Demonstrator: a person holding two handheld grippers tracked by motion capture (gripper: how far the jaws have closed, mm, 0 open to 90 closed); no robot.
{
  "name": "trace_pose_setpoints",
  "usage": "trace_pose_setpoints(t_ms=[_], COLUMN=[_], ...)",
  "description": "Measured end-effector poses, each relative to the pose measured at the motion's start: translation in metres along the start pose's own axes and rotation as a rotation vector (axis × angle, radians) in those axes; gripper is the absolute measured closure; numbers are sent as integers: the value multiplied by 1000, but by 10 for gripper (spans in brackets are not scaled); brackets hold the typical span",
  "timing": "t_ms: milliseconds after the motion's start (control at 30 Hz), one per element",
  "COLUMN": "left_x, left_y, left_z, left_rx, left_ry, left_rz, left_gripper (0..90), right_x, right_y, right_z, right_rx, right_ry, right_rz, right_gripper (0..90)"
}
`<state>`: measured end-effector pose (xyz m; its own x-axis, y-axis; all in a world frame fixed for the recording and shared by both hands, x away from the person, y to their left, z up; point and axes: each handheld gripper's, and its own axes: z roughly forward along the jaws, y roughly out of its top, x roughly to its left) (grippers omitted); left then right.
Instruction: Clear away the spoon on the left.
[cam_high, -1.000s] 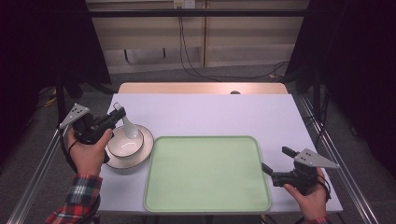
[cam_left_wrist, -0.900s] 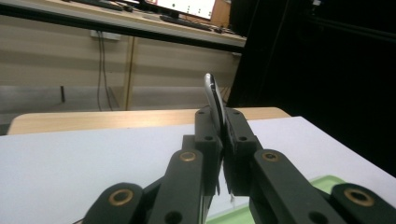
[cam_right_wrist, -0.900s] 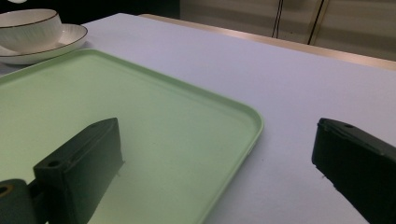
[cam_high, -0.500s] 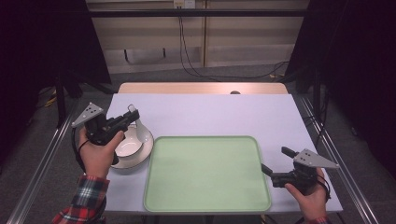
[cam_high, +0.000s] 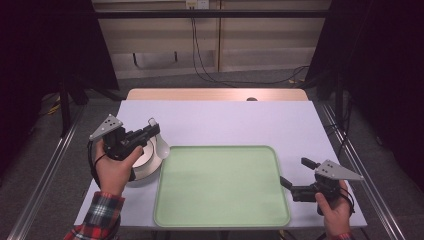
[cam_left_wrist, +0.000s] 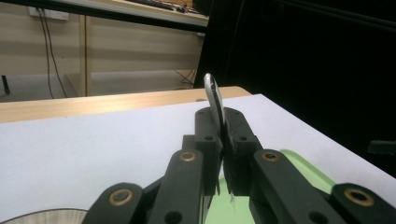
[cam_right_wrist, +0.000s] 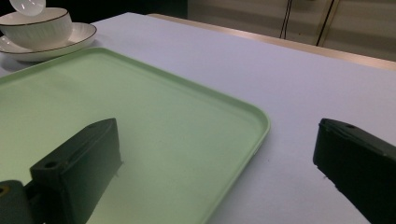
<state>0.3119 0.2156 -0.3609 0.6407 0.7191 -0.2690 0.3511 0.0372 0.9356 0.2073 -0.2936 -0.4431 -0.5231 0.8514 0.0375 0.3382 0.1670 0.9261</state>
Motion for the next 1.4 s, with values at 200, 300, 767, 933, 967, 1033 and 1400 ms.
trace_pose_setpoints(t_ms=[200,300,767,933,967,1033,1400], left_x=[-4,-5,-13,-16,-16,-18,-29], left_y=[-10,-15,-38,-45,-46,-49,-64], left_z=[3,5,8,7,7,7,7], left_rx=[25,40,74,85,88,91,121], left_ry=[-15,-22,-60,-60,-65,-74,-112], left_rz=[1,-3,-29,-40,-39,-42,-44], left_gripper=[856,856,855,856,856,856,855], right_x=[1,0,1,1,1,1,1], right_y=[0,-1,-1,-1,-1,-1,-1], right_z=[1,1,1,1,1,1,1], right_rx=[10,12,14,16,16,14,15], right_ry=[7,8,14,17,16,18,17], right_rz=[-8,-12,-11,-13,-15,-17,-19], right_gripper=[4,3,3,4,3,4,4])
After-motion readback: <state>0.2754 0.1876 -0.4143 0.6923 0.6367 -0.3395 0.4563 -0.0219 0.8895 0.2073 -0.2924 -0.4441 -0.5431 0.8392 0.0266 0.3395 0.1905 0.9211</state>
